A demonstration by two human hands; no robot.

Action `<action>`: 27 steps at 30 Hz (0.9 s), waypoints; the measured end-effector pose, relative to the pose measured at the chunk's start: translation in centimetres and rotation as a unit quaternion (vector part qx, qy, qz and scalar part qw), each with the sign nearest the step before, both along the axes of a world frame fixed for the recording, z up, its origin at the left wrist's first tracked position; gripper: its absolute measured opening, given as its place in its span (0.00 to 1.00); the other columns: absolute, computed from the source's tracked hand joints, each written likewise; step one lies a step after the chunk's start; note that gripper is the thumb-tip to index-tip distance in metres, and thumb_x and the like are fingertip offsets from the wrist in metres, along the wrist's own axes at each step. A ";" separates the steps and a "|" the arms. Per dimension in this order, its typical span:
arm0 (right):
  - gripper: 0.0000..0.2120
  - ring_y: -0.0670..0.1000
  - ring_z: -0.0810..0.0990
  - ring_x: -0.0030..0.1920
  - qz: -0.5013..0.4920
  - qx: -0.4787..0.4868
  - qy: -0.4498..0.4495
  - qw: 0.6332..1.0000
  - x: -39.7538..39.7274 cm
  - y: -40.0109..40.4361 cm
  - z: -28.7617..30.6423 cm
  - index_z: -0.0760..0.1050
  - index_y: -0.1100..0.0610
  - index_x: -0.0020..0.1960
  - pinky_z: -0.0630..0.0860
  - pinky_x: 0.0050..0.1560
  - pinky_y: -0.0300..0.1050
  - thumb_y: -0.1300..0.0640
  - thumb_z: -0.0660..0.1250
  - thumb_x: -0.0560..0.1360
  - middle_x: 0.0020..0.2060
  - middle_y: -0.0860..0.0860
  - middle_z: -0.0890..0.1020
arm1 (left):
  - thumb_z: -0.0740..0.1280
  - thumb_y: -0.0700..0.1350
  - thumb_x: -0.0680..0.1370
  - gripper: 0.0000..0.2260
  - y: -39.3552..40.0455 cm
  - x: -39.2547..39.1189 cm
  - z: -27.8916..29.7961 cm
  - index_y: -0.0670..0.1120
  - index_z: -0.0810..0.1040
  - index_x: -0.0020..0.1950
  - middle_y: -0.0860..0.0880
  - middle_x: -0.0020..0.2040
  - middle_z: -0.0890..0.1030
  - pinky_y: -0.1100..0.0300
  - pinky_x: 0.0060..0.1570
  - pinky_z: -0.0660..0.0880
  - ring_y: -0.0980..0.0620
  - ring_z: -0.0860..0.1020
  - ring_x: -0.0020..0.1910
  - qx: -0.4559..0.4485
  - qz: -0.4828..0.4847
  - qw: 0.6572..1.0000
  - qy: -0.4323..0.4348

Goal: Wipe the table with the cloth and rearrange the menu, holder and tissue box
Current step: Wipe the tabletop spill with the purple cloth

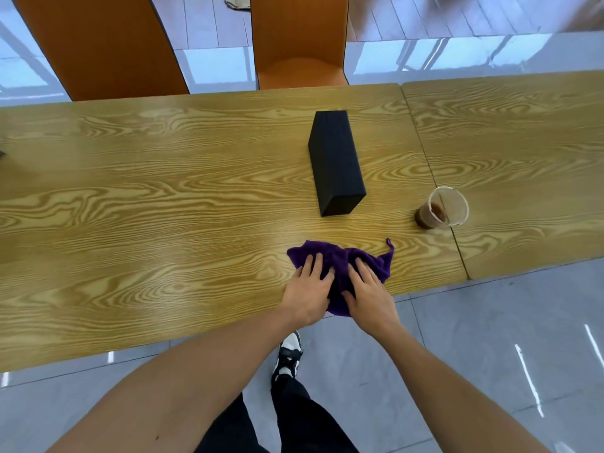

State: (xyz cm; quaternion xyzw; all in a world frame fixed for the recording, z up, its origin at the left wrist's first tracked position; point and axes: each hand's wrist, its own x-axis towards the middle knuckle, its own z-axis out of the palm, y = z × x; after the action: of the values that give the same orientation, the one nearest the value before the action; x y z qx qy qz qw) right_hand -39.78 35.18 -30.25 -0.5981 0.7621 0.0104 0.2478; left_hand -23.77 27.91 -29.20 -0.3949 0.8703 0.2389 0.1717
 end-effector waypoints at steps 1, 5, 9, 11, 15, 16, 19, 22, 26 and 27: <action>0.30 0.54 0.57 0.81 -0.001 0.008 0.000 1.000 0.2 -0.3 0.4 0.61 0.55 0.81 0.66 0.76 0.53 0.53 0.65 0.81 0.81 0.54 0.60 | 0.64 0.50 0.81 0.31 -0.2 0.2 0.3 0.48 0.55 0.82 0.38 0.82 0.49 0.45 0.77 0.57 0.38 0.50 0.81 0.004 0.004 1.000 -0.004; 0.22 0.55 0.69 0.74 0.009 0.013 0.024 1.000 0.8 -1.6 2.3 0.73 0.56 0.70 0.70 0.71 0.52 0.54 0.66 0.77 0.72 0.54 0.73 | 0.63 0.49 0.80 0.26 -1.2 1.3 2.2 0.50 0.63 0.78 0.41 0.77 0.64 0.43 0.69 0.66 0.39 0.64 0.76 0.029 0.030 0.999 -0.016; 0.15 0.54 0.77 0.63 0.046 -0.006 0.046 0.998 1.8 -3.3 4.7 0.78 0.56 0.58 0.74 0.63 0.51 0.50 0.63 0.77 0.62 0.52 0.80 | 0.62 0.51 0.79 0.17 -2.6 3.4 4.3 0.48 0.73 0.66 0.44 0.63 0.77 0.47 0.57 0.72 0.41 0.75 0.64 0.040 0.065 0.995 -0.063; 0.16 0.55 0.76 0.63 0.074 -0.006 0.038 0.996 2.7 -4.7 6.1 0.78 0.56 0.60 0.75 0.61 0.51 0.48 0.61 0.79 0.63 0.52 0.79 | 0.62 0.52 0.79 0.15 -3.5 4.8 5.4 0.47 0.75 0.63 0.44 0.62 0.78 0.50 0.53 0.72 0.41 0.77 0.63 0.043 0.087 0.992 -0.082; 0.22 0.57 0.73 0.68 0.153 0.017 0.024 0.988 5.3 -8.8 9.3 0.74 0.54 0.69 0.73 0.64 0.52 0.44 0.60 0.80 0.69 0.53 0.74 | 0.60 0.58 0.80 0.22 -6.1 8.3 8.1 0.47 0.73 0.68 0.46 0.65 0.79 0.50 0.54 0.76 0.43 0.77 0.63 0.030 0.141 0.985 -0.091; 0.25 0.58 0.71 0.72 0.175 0.029 0.026 0.984 6.2 -10.0 10.2 0.72 0.53 0.72 0.71 0.68 0.54 0.43 0.59 0.80 0.73 0.55 0.71 | 0.60 0.60 0.80 0.24 -6.8 9.4 9.0 0.47 0.73 0.70 0.46 0.65 0.78 0.49 0.56 0.76 0.44 0.77 0.63 0.023 0.156 0.983 -0.090; 0.32 0.61 0.56 0.80 0.255 0.060 0.053 0.964 9.1 -13.8 12.7 0.63 0.51 0.80 0.57 0.78 0.60 0.38 0.56 0.80 0.82 0.58 0.56 | 0.58 0.65 0.80 0.29 -8.8 12.8 12.3 0.47 0.70 0.73 0.46 0.69 0.76 0.47 0.61 0.75 0.44 0.75 0.67 -0.015 0.208 0.974 -0.086; 0.35 0.62 0.48 0.82 0.318 0.063 0.079 0.943 12.4 -17.5 15.4 0.54 0.48 0.83 0.51 0.79 0.63 0.35 0.55 0.81 0.83 0.56 0.48 | 0.56 0.67 0.80 0.33 -10.3 16.5 15.8 0.49 0.63 0.79 0.44 0.77 0.67 0.43 0.71 0.66 0.42 0.66 0.76 -0.057 0.256 0.962 -0.081; 0.35 0.61 0.47 0.82 0.356 0.025 0.097 0.929 17.8 -21.7 18.9 0.53 0.47 0.83 0.51 0.79 0.64 0.33 0.55 0.81 0.83 0.55 0.46 | 0.52 0.69 0.80 0.36 -11.8 21.9 19.6 0.50 0.56 0.82 0.43 0.82 0.58 0.38 0.76 0.52 0.41 0.54 0.81 -0.128 0.300 0.942 -0.082; 0.36 0.60 0.47 0.82 0.362 0.012 0.098 0.927 19.2 -22.7 19.8 0.53 0.47 0.83 0.51 0.79 0.64 0.33 0.55 0.81 0.83 0.54 0.46 | 0.51 0.69 0.80 0.36 -12.1 23.2 20.4 0.50 0.56 0.82 0.43 0.82 0.57 0.37 0.77 0.51 0.40 0.53 0.81 -0.140 0.313 0.936 -0.079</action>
State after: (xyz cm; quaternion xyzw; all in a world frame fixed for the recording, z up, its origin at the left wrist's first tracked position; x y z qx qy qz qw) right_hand -20.58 12.48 -10.50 -0.8261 0.5144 0.1670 0.1585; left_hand -0.54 15.77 -8.80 -0.6847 0.7113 0.1243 0.0991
